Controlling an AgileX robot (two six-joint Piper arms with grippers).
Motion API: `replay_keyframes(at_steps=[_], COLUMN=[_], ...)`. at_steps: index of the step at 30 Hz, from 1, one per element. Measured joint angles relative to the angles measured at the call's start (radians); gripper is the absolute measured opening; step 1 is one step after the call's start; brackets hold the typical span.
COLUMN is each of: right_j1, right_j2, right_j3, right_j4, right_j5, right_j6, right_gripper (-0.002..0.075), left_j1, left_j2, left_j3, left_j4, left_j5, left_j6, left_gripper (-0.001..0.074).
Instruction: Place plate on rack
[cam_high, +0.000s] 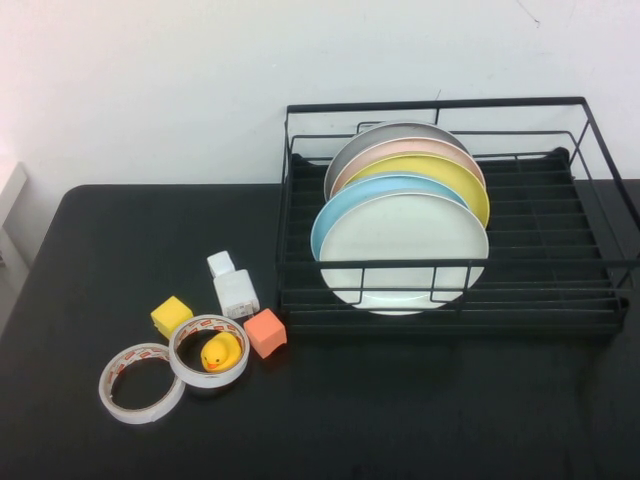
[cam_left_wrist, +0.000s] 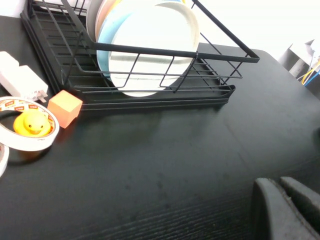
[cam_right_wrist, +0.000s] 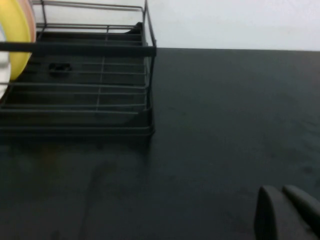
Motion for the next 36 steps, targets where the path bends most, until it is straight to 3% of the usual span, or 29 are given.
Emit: replay_keyframes(at_steps=[16, 36], right_j1=[-0.014, -0.014], right_j2=[0.0, 0.0], right_j3=[-0.001, -0.001], right_j4=[0.177, 0.169], right_j5=[0.0, 0.0], right_j6=[-0.187, -0.105], right_gripper=[-0.0001, -0.0001], left_j1=[0.0, 0.0], left_j2=[0.0, 0.0], left_j3=[0.0, 0.0], left_j4=[0.0, 0.0], left_j5=[0.0, 0.0], left_j6=[0.0, 0.0], left_gripper=[-0.0001, -0.0001])
